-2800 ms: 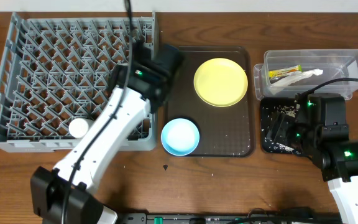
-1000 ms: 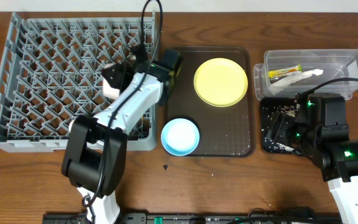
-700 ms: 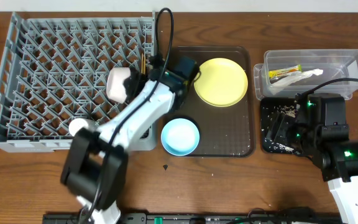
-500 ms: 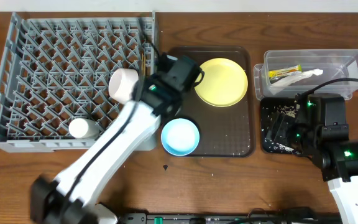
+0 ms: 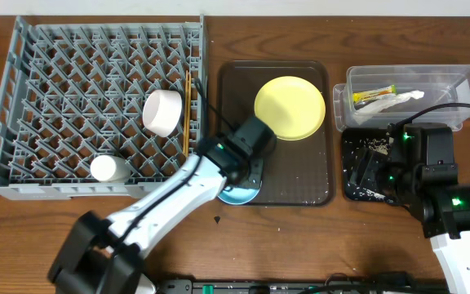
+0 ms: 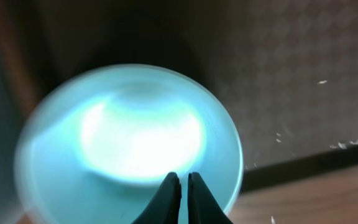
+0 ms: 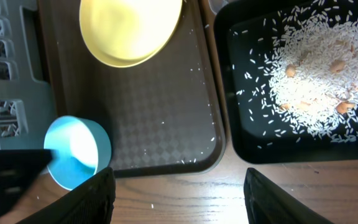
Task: Sort waste into correct bins and load items into the dishwasher
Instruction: 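Reach the left gripper to the light-blue bowl, then grasp the light-blue bowl rim and lift it with left gripper, then carry the light-blue bowl into the dish rack with left gripper, then adjust the light-blue bowl upright in the rack with left gripper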
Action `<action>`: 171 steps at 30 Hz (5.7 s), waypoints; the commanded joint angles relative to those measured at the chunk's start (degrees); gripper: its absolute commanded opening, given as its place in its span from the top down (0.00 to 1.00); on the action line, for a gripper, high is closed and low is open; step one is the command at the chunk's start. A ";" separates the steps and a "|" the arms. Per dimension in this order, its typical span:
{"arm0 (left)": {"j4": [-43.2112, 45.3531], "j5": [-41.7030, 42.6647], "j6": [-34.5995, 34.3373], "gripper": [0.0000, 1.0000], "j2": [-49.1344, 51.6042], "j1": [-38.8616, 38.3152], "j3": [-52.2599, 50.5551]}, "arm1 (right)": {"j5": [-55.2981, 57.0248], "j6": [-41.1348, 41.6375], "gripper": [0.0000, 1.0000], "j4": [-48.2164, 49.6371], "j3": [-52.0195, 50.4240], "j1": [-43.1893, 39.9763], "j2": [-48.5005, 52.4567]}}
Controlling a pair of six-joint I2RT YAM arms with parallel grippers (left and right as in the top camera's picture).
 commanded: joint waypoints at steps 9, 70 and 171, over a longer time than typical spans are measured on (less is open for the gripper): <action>22.25 12.31 -1.25 0.92 6.99 -9.25 -3.32 | -0.31 0.24 0.37 -0.17 0.31 -0.44 0.00; -8.74 -62.88 18.49 0.92 -10.75 18.16 8.76 | -0.26 0.22 0.35 -0.11 0.31 -0.44 0.00; 8.33 -77.26 31.85 0.92 10.82 36.04 12.20 | 0.37 0.22 0.30 5.07 0.31 -0.44 0.02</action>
